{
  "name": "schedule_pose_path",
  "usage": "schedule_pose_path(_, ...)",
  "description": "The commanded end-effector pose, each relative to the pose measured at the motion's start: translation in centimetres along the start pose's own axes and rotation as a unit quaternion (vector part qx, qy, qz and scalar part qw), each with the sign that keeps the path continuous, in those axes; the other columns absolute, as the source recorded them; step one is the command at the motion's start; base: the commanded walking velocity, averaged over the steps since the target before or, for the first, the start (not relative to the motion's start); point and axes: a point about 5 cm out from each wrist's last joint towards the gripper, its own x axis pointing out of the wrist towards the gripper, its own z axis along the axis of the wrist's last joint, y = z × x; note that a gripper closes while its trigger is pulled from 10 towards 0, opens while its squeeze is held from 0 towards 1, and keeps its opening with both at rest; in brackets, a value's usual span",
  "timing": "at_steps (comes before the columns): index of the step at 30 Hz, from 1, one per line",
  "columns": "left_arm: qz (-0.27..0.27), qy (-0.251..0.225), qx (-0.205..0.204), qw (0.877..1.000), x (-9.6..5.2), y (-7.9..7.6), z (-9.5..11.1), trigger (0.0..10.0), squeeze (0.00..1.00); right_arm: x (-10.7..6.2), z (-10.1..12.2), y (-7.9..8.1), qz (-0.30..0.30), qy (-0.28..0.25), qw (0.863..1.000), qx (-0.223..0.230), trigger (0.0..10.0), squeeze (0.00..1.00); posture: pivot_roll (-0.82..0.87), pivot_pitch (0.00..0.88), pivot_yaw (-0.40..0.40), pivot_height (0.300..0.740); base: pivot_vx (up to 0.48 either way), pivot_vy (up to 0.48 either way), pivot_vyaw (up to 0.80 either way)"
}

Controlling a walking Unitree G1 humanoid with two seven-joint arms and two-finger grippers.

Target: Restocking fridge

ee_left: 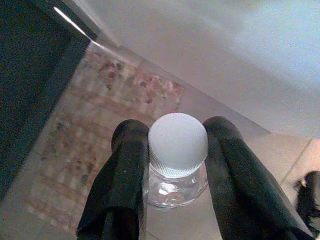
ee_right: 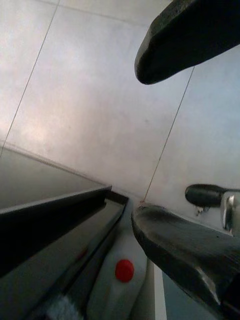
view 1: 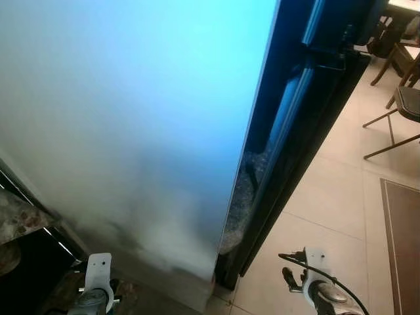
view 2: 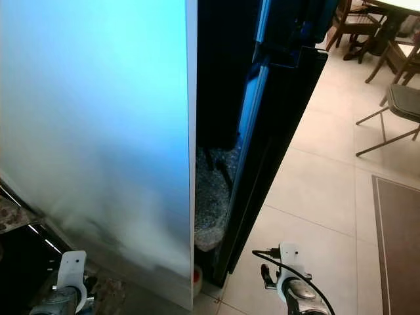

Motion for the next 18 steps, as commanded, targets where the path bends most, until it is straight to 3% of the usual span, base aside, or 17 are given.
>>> schedule_pose_path(1, 0.005, 0.003, -0.003, 1.000, 0.0, 0.1, -0.1, 10.0, 0.00, -0.1, -0.3, -0.3, -0.003, 0.006, 1.000, 0.000, 10.0, 0.00, 0.03, 0.000, -0.053, 0.740, 0.000, 0.000, 0.00)
schedule_pose_path(8, 0.006, 0.003, -0.007, 1.000, 0.0, 0.2, -0.1, 10.0, 0.00, -0.2, 0.9, -0.5, -0.031, -0.078, 0.995, 0.054, 10.0, 0.00, 0.03, 0.000, -0.065, 0.740, 0.000, 0.000, 0.00)
schedule_pose_path(18, 0.018, 0.005, -0.010, 1.000, 0.0, 0.6, -0.2, 10.0, 0.00, -0.4, 1.4, -0.4, -0.046, -0.120, 0.989, 0.076, 10.0, 0.00, 0.04, 0.000, -0.055, 0.740, 0.000, 0.000, 0.00)
